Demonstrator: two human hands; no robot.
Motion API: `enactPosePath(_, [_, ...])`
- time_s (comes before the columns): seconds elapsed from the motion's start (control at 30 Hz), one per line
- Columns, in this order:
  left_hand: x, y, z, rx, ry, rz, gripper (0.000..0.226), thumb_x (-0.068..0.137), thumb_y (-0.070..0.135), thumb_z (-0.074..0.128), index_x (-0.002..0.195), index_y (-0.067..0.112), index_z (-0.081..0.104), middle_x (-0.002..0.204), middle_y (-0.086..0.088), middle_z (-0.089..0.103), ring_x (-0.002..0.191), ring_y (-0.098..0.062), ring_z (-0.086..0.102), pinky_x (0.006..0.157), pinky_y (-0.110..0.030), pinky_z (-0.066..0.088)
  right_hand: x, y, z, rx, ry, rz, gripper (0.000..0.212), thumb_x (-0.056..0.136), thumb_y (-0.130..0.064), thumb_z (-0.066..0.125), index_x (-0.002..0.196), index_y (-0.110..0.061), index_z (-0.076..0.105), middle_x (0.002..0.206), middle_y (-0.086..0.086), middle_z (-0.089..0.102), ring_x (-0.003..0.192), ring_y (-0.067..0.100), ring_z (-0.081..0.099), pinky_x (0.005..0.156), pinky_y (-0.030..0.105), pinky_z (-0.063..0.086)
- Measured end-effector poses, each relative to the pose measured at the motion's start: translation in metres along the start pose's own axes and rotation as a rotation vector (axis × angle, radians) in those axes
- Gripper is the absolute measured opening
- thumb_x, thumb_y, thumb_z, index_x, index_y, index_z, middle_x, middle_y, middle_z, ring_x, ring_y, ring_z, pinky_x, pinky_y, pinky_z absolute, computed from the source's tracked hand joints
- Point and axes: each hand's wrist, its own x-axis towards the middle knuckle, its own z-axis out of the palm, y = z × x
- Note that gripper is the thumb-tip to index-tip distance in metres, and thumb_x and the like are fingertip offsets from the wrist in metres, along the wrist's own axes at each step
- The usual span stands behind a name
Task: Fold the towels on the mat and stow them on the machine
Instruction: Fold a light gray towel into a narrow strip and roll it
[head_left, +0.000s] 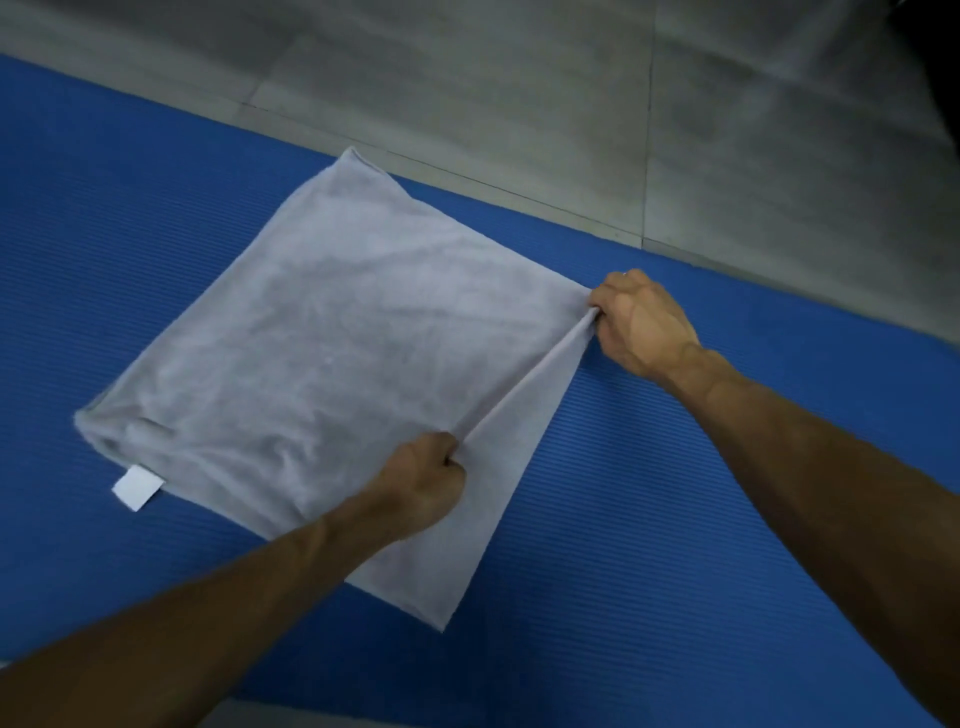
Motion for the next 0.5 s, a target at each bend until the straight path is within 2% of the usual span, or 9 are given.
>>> enactPosePath(0.07, [-0.004, -0.014, -0.02, 0.067, 0.127, 0.012, 0.022, 0.103, 0.02, 0.034, 0.117, 0.012, 0.049, 0.095, -0.004, 0.06, 0.081, -0.019, 0.058, 0.073, -0.029, 0.05, 0.026, -0.018, -0.007, -0.008, 0.032, -0.016, 0.02, 0.088, -0.005, 0.049, 0.098, -0.005, 0.067, 0.097, 0.013, 0.061, 0.095, 0.033, 0.051, 0.085, 0.046, 0.044])
enactPosePath(0.13, [-0.008, -0.03, -0.041, 0.139, 0.261, 0.063, 0.026, 0.104, 0.025, 0.031, 0.124, 0.013, 0.042, 0.09, -0.006, 0.059, 0.079, -0.023, 0.061, 0.071, -0.034, 0.051, 0.054, -0.039, -0.013, -0.004, 0.061, -0.034, 0.023, 0.089, -0.007, 0.047, 0.1, -0.006, 0.067, 0.101, 0.012, 0.061, 0.1, 0.032, 0.05, 0.089, 0.044, 0.042])
enactPosePath(0.2, [-0.011, -0.045, -0.062, 0.195, 0.362, 0.096, 0.026, 0.103, 0.03, 0.03, 0.124, 0.017, 0.04, 0.091, -0.006, 0.06, 0.079, -0.024, 0.062, 0.072, -0.036, 0.052, 0.081, -0.06, -0.02, 0.002, 0.081, -0.051, 0.024, 0.089, -0.008, 0.045, 0.101, -0.007, 0.067, 0.102, 0.011, 0.061, 0.102, 0.031, 0.049, 0.09, 0.042, 0.041])
enactPosePath(0.33, [-0.008, -0.072, -0.106, 0.266, 0.533, 0.123, 0.027, 0.103, 0.03, 0.032, 0.124, 0.018, 0.044, 0.094, -0.006, 0.062, 0.081, -0.024, 0.06, 0.069, -0.031, 0.042, 0.136, -0.106, -0.033, 0.022, 0.12, -0.126, 0.027, 0.088, -0.008, 0.045, 0.102, -0.006, 0.068, 0.103, 0.012, 0.061, 0.102, 0.032, 0.05, 0.089, 0.042, 0.04])
enactPosePath(0.4, [-0.005, -0.087, -0.131, 0.296, 0.603, 0.114, 0.027, 0.102, 0.029, 0.033, 0.122, 0.017, 0.045, 0.085, -0.004, 0.06, 0.075, -0.024, 0.058, 0.066, -0.032, 0.038, 0.165, -0.13, -0.039, 0.016, 0.139, -0.173, 0.026, 0.087, -0.008, 0.046, 0.102, -0.005, 0.067, 0.103, 0.013, 0.061, 0.101, 0.033, 0.051, 0.088, 0.041, 0.039])
enactPosePath(0.5, [0.001, -0.111, -0.165, 0.305, 0.654, 0.048, 0.023, 0.1, 0.034, 0.031, 0.111, 0.02, 0.043, 0.067, 0.001, 0.049, 0.065, -0.025, 0.053, 0.064, -0.039, 0.045, 0.205, -0.166, -0.041, 0.0, 0.139, -0.217, 0.026, 0.088, -0.009, 0.045, 0.103, -0.005, 0.066, 0.106, 0.014, 0.06, 0.104, 0.035, 0.049, 0.085, 0.04, 0.039])
